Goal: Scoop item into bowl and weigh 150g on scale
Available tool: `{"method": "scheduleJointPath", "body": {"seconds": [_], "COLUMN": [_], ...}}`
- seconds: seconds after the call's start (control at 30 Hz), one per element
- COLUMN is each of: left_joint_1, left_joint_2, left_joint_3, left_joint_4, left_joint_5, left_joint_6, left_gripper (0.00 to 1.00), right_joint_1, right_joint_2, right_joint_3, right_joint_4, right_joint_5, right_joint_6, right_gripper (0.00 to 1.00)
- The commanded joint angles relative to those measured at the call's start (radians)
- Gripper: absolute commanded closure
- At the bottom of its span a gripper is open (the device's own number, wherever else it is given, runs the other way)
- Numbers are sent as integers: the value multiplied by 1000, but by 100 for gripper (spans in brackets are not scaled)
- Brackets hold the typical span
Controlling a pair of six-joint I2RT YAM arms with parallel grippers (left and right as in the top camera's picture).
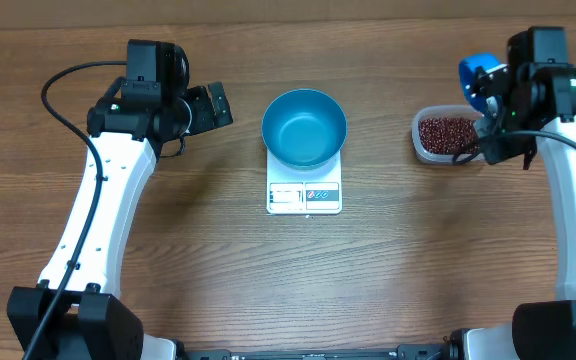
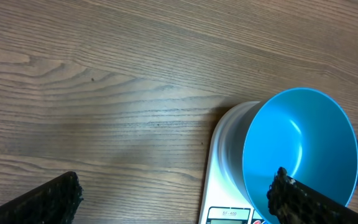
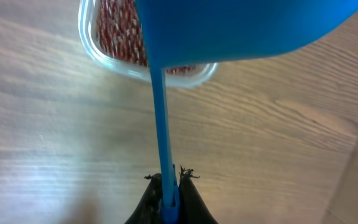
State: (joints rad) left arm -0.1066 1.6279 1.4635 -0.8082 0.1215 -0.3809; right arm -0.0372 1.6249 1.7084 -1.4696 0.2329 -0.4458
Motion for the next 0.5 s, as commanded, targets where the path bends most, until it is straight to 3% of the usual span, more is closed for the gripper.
{"method": "scheduleJointPath", "body": {"seconds": [0.0,0.47], "left_joint_1": [2,2], "left_joint_2": [-13,-13], "left_joint_3": [18,18], "left_joint_4": [1,1], "left_joint_5": [-10,-10], "left_joint_6": [26,26], "left_gripper": [0,1], "right_joint_1": [3,17], "right_joint_2": [47,188], "right_joint_3": [9,8], "right_joint_4": [-33,-58], "right_joint_5": [89,207], "right_joint_6": [11,31], "right_gripper": [96,97]}}
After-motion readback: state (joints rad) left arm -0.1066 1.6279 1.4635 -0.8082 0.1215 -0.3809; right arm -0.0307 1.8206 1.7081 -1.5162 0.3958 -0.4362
